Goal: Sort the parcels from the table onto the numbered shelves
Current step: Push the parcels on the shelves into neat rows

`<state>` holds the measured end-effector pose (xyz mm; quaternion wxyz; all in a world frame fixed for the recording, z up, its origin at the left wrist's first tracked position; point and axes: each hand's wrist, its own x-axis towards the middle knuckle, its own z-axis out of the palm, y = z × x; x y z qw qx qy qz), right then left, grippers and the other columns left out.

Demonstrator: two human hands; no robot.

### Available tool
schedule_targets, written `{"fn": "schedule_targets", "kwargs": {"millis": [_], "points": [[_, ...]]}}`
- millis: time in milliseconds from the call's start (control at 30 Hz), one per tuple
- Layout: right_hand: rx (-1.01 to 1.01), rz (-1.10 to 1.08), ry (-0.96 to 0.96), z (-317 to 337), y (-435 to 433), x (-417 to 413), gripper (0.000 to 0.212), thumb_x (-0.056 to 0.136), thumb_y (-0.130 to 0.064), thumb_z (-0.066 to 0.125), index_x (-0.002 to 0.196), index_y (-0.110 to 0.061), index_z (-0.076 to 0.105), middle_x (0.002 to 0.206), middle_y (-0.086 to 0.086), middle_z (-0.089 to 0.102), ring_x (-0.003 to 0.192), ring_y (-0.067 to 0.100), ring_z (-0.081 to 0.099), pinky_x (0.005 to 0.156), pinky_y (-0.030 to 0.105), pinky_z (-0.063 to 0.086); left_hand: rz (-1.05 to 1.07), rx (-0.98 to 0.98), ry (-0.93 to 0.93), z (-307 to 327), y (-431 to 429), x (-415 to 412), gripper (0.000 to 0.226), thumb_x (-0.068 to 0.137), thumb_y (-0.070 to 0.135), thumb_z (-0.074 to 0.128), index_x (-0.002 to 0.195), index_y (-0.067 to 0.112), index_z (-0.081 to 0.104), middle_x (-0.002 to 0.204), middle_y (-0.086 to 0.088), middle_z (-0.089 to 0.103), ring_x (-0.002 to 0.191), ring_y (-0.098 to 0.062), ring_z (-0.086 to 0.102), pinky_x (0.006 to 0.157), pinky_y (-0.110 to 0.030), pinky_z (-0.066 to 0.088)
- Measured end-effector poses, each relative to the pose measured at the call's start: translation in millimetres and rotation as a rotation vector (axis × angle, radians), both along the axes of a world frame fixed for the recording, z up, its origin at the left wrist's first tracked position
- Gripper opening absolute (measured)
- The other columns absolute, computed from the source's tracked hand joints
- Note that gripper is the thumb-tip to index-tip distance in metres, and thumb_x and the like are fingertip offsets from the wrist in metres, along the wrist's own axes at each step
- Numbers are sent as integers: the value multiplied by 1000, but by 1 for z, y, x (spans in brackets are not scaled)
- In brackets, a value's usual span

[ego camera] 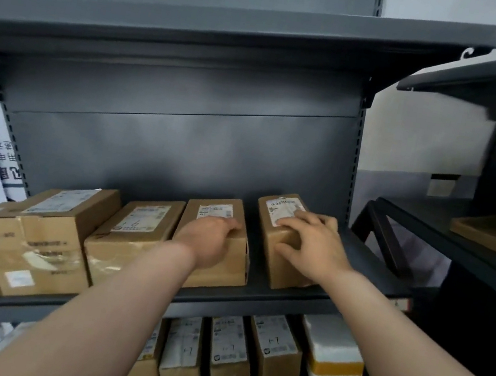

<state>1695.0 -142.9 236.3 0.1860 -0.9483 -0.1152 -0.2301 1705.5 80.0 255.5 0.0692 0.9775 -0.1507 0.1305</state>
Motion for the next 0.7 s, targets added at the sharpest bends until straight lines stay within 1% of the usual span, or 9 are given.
{"fn": "schedule_targets", "kwargs": {"millis": [167,233,300,400,500,567,600,633,700], "points": [[75,39,-15,-6,30,6,44,85,-46,63,127,-43,51,146,-9,38,129,28,20,100,45,35,17,-1,-5,5,-4,0,51,84,9,59,131,29,55,125,4,62,114,-17,56,96,-29,44],[87,38,-18,-9,34,8,44,86,-44,62,128,-42,50,146,-8,36,130,28,18,97,45,35,23,-11,2,5,-4,1,50,84,8,58,128,30,56,120,4,63,110,-16,57,92,-29,45],[108,54,-13,-13,34,9,46,86,-41,63,130,-41,49,149,-5,33,132,28,15,99,47,35,25,-21,7,3,-4,0,50,85,8,58,130,30,54,120,4,63,109,-17,57,90,-28,44],[69,72,-2,-18,30,7,55,86,-40,63,136,-40,41,155,-2,20,139,27,6,104,56,29,37,-48,22,-1,-3,-3,55,87,10,57,138,31,47,130,3,59,117,-18,54,95,-29,43],[-57,52,-79,-20,28,1,69,84,-44,63,144,-39,29,160,-2,3,144,27,-10,110,60,11,19,30,62,-5,0,-9,68,89,11,56,149,31,30,147,1,44,133,-20,43,110,-35,36],[-96,82,-176,-21,30,-8,70,84,-41,64,145,-36,30,161,1,3,145,27,-12,112,60,6,-8,111,3,-11,2,-16,76,89,8,56,153,27,19,157,1,29,145,-18,24,119,-37,21],[-102,105,-213,-23,33,-13,69,84,-39,64,144,-34,32,161,1,5,146,27,-10,112,59,7,-22,93,-59,-15,3,-21,77,90,6,56,154,25,18,159,1,24,147,-17,17,120,-36,15],[-98,129,-235,-26,36,-19,67,84,-36,65,143,-33,34,160,2,8,146,27,-6,111,58,10,-33,38,-135,-19,3,-28,75,90,4,56,153,22,20,159,0,25,148,-17,16,120,-33,12],[-77,187,-247,-37,42,-30,62,86,-32,64,142,-31,37,159,1,14,146,25,1,111,53,16,-38,-73,-285,-31,4,-48,70,88,-1,58,150,16,30,155,-5,34,145,-20,26,115,-28,16]]}}
